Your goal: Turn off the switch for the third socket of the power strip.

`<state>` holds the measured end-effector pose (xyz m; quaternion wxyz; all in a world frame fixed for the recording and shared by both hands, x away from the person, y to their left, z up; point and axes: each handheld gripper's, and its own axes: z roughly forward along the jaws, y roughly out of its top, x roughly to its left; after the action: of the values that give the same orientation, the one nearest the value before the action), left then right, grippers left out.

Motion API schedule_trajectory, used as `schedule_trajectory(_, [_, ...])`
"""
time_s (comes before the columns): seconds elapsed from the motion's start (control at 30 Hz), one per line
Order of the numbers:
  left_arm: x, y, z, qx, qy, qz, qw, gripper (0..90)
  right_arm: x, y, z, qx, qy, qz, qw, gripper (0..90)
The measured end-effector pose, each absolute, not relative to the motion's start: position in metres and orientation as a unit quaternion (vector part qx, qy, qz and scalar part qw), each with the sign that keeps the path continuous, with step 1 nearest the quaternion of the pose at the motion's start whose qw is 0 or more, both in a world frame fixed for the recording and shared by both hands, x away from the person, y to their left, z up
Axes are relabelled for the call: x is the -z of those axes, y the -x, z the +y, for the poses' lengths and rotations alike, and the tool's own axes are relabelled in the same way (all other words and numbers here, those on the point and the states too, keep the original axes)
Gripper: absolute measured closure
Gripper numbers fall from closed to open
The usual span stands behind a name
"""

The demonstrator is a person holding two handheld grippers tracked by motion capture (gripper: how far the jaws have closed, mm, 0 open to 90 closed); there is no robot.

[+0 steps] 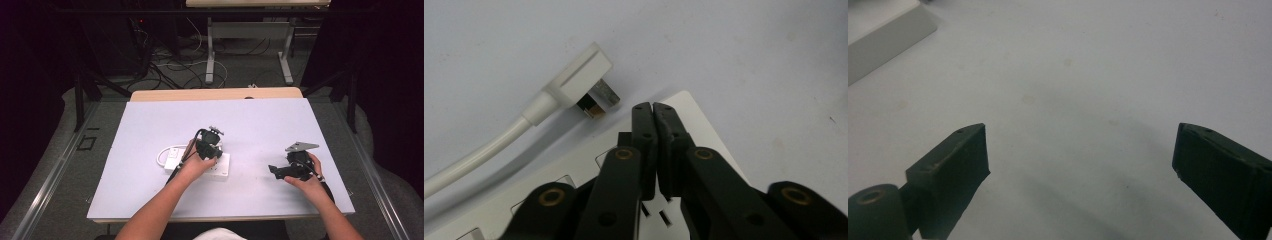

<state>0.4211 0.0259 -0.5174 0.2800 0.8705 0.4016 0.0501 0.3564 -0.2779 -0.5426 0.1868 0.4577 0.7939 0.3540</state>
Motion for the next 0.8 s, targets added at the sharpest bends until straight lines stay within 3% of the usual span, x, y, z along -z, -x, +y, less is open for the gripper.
schedule_trajectory(0.1, [0.5175,-0.4200,0.0247,-0.071,-0.872,0.398,0.276,89.8,0.5426,-0.3563,-0.2780,-0.354,-0.458,0.794,0.188,7.4])
schedule_trajectory(0.8, [0.5178,-0.4190,0.0230,-0.073,-0.875,0.387,0.282,85.3,0.5433,-0.3570,-0.2788,-0.355,-0.457,0.794,0.188,7.4])
